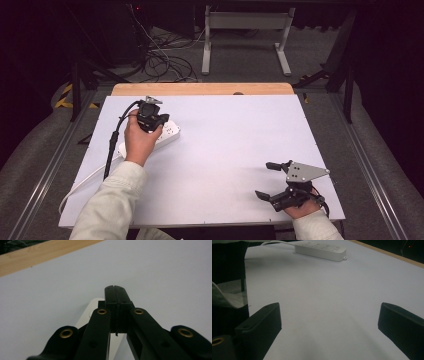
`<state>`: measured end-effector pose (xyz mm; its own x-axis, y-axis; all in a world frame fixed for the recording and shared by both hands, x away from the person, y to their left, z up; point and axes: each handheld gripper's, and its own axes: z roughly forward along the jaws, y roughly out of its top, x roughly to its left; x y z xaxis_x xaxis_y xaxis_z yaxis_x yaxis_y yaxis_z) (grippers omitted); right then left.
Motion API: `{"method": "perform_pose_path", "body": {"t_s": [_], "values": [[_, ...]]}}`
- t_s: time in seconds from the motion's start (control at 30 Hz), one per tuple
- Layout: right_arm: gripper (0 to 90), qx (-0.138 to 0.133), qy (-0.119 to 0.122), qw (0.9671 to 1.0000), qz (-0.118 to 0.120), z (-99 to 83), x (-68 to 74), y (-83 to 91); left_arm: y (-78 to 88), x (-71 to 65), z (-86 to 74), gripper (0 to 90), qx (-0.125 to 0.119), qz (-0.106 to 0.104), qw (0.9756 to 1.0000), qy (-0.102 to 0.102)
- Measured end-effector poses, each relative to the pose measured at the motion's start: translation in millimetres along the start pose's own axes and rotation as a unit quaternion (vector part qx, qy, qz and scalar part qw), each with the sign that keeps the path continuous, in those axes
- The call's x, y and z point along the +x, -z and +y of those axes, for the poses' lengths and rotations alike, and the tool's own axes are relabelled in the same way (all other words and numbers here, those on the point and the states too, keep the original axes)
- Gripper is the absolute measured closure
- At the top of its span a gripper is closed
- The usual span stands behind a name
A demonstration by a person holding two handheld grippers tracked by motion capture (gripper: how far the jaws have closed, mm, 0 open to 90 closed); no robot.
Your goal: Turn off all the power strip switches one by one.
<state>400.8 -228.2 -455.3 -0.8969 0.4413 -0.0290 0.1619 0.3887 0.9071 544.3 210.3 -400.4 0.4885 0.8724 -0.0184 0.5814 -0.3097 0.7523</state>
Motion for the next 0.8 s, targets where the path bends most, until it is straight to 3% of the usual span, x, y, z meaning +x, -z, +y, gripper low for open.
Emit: {"method": "perform_pose_path", "body": {"t_s": [0.03,0.07,0.27,0.37,0.4,0.53,0.57,0.77,0.8], "values": [[5.6,0.000,-0.001,1.0000,0.001,-0.1,-0.1,0.0,4.6,-2.3,0.4,88.5,-0.008,-0.007,0.9999,-0.007],[5.6,-0.002,-0.001,1.0000,0.001,0.0,-0.4,0.1,9.0,-5.7,0.1,73.7,-0.018,-0.014,0.9997,-0.009],[5.6,-0.001,0.000,1.0000,-0.001,0.1,0.8,0.2,39.0,-23.0,-13.8,61.6,-0.067,-0.060,0.9954,-0.034],[5.6,-0.002,-0.001,1.0000,-0.001,0.2,1.0,0.2,50.1,-30.6,-25.2,49.8,-0.089,-0.073,0.9922,-0.048],[5.6,-0.002,-0.001,1.0000,-0.001,0.1,1.1,0.2,54.0,-32.0,-29.2,48.1,-0.095,-0.068,0.9915,-0.057],[5.5,-0.001,-0.003,1.0000,-0.002,-0.1,1.1,0.2,65.6,-39.9,-47.3,45.1,-0.103,-0.088,0.9890,-0.059],[5.5,-0.001,-0.003,1.0000,-0.002,-0.1,1.1,0.0,68.9,-41.5,-51.2,45.1,-0.104,-0.084,0.9884,-0.072],[5.5,0.000,-0.005,1.0000,-0.001,-0.3,1.5,-0.1,82.0,-51.3,-81.0,38.1,-0.141,-0.103,0.9807,-0.089],[5.5,0.000,-0.004,1.0000,-0.002,-0.4,1.6,0.0,82.8,-52.6,-87.5,36.6,-0.141,-0.097,0.9812,-0.090]]}}
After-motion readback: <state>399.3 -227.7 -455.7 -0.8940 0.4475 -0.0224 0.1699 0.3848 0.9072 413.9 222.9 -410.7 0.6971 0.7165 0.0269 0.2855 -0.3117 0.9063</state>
